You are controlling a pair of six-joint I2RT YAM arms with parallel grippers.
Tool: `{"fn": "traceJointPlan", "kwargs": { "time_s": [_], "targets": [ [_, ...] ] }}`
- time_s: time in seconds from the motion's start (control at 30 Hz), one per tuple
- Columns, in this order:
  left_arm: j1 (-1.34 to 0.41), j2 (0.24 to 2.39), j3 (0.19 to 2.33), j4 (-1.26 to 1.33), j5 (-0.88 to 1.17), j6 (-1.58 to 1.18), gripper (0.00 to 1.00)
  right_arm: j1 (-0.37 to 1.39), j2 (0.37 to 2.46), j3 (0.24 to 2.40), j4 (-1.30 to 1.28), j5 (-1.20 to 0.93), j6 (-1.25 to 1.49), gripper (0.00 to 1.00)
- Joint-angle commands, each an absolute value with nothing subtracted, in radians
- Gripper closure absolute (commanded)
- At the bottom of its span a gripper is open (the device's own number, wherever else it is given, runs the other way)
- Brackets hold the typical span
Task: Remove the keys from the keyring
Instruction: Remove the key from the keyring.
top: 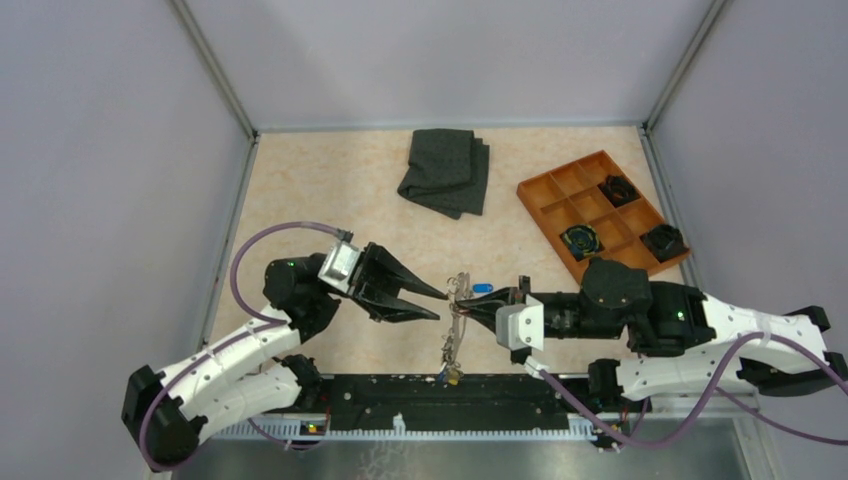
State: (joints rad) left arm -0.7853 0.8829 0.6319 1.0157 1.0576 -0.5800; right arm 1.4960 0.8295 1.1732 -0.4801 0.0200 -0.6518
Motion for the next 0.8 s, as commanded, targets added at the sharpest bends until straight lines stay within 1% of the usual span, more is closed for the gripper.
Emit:
{"fn": "traceJointPlan", "kwargs": {
  "time_s": [0.0,0.3,0.63,0.77],
  "targets": [
    [-0.792,0.901,0.676,1.04,1.054,-0.529,0.6,1.491,0.826,1.228,-0.414,-0.021,-0.638,1.0],
    [-0.807,0.954,0.675,1.109,1.087,-0.57,0.61,1.491,0.828,1.226,-0.413,-0.018,-0.638,1.0],
    [-0.821,0.971,0.667,1.115,1.089,-0.588,0.61,1.491,0.828,1.22,-0.414,-0.005,-0.646,1.0],
    [-0.822,0.978,0.663,1.114,1.081,-0.604,0.64,1.492,0.828,1.218,-0.413,-0.005,-0.649,1.0]
  ]
}}
